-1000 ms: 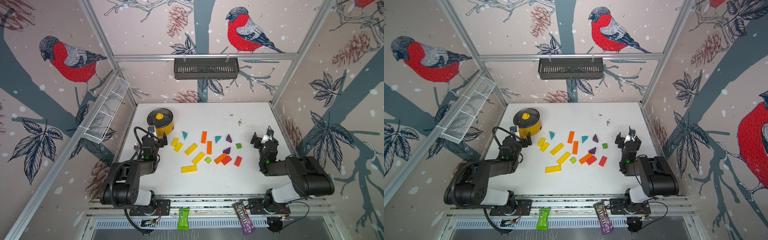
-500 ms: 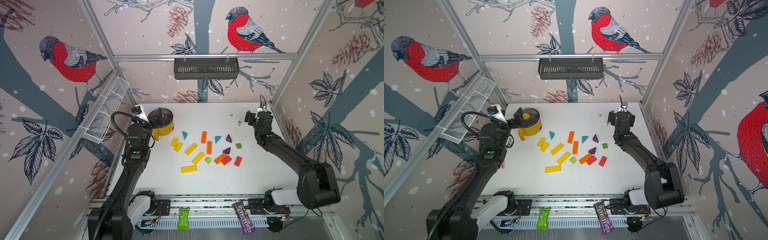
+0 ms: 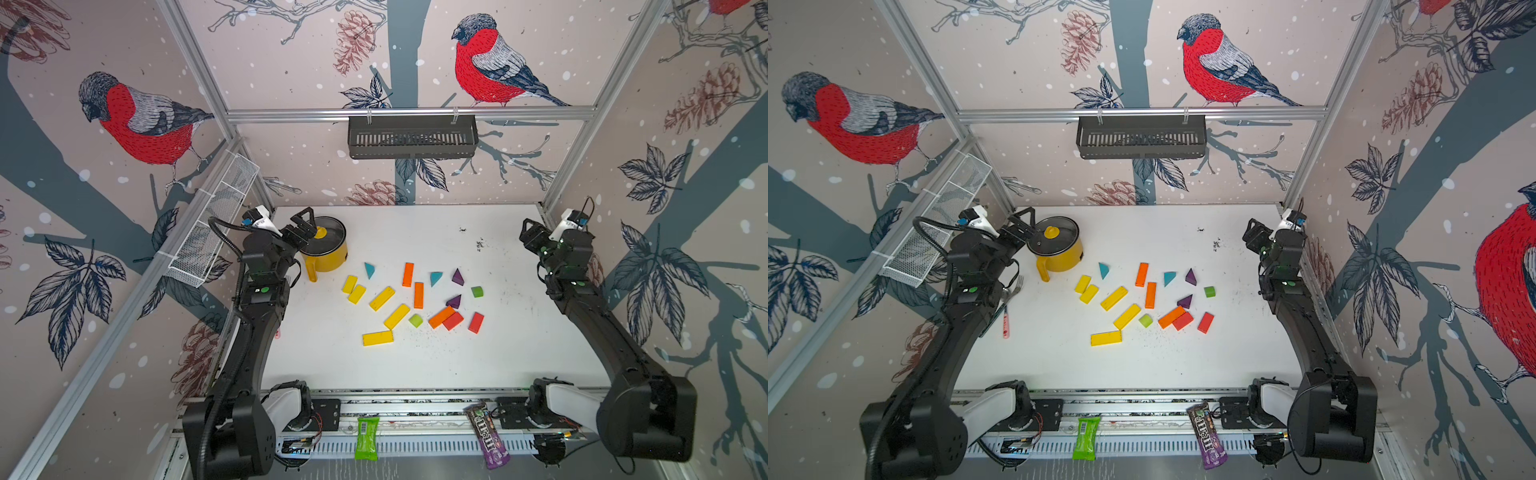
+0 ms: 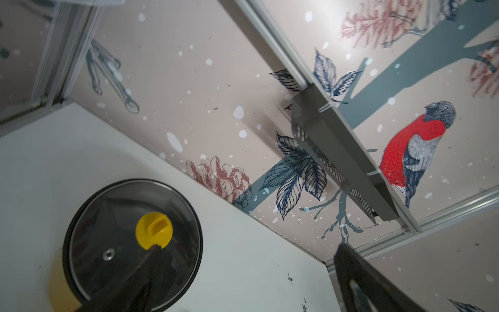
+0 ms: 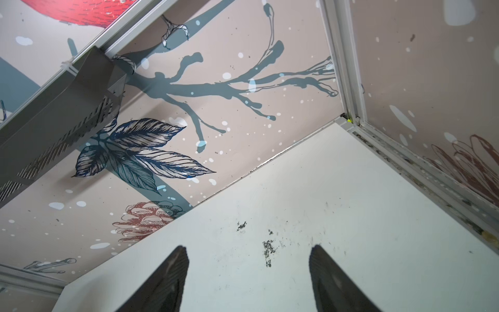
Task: Assemble a carrot with building blocks
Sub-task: Pick up the building block from the center of the board.
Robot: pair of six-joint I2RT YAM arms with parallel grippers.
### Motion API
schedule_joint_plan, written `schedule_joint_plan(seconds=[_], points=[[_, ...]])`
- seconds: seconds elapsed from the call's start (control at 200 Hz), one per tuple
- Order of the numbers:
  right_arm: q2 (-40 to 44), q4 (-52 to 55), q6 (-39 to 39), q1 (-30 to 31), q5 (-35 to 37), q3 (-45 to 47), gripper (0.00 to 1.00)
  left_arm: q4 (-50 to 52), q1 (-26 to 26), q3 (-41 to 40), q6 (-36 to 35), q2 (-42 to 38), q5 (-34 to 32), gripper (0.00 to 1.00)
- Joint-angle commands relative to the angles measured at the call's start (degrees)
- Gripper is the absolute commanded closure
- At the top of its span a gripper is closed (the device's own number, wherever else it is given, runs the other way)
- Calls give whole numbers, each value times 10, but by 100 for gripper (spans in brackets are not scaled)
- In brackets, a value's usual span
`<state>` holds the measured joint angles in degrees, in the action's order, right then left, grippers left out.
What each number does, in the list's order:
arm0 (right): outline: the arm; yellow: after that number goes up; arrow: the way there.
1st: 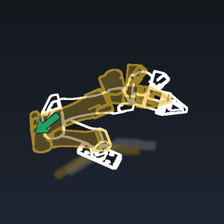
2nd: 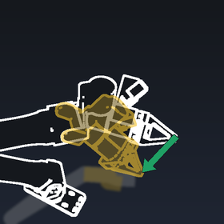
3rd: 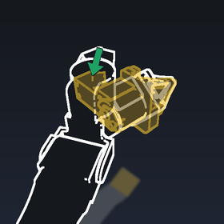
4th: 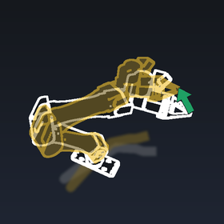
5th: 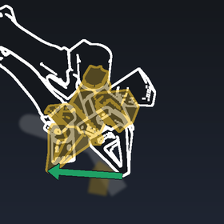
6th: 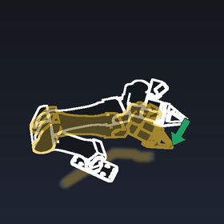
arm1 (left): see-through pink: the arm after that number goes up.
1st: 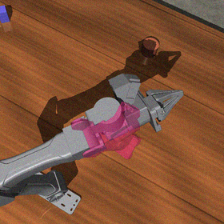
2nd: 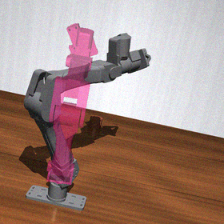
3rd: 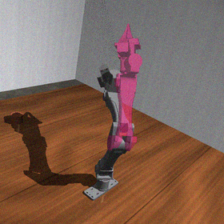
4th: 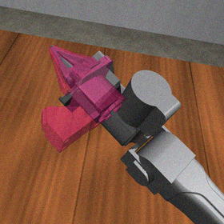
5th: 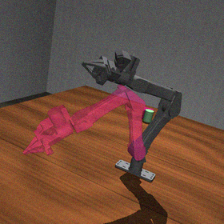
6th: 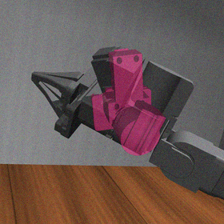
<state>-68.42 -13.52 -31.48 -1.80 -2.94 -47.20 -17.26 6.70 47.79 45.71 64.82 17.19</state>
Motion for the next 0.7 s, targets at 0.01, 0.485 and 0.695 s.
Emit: schedule_joint_plan(seconds=[0.01, 0.485, 0.695], points=[[-22, 79, 59, 38, 24, -19, 27, -43, 1, 10, 39, 14, 71, 2], [-269, 252, 205, 229, 33, -160, 22, 70, -157, 90, -86, 36, 43, 13], [-329, 290, 219, 244, 40, -185, 18, 90, -190, 52, -125, 27, 26, 15]])
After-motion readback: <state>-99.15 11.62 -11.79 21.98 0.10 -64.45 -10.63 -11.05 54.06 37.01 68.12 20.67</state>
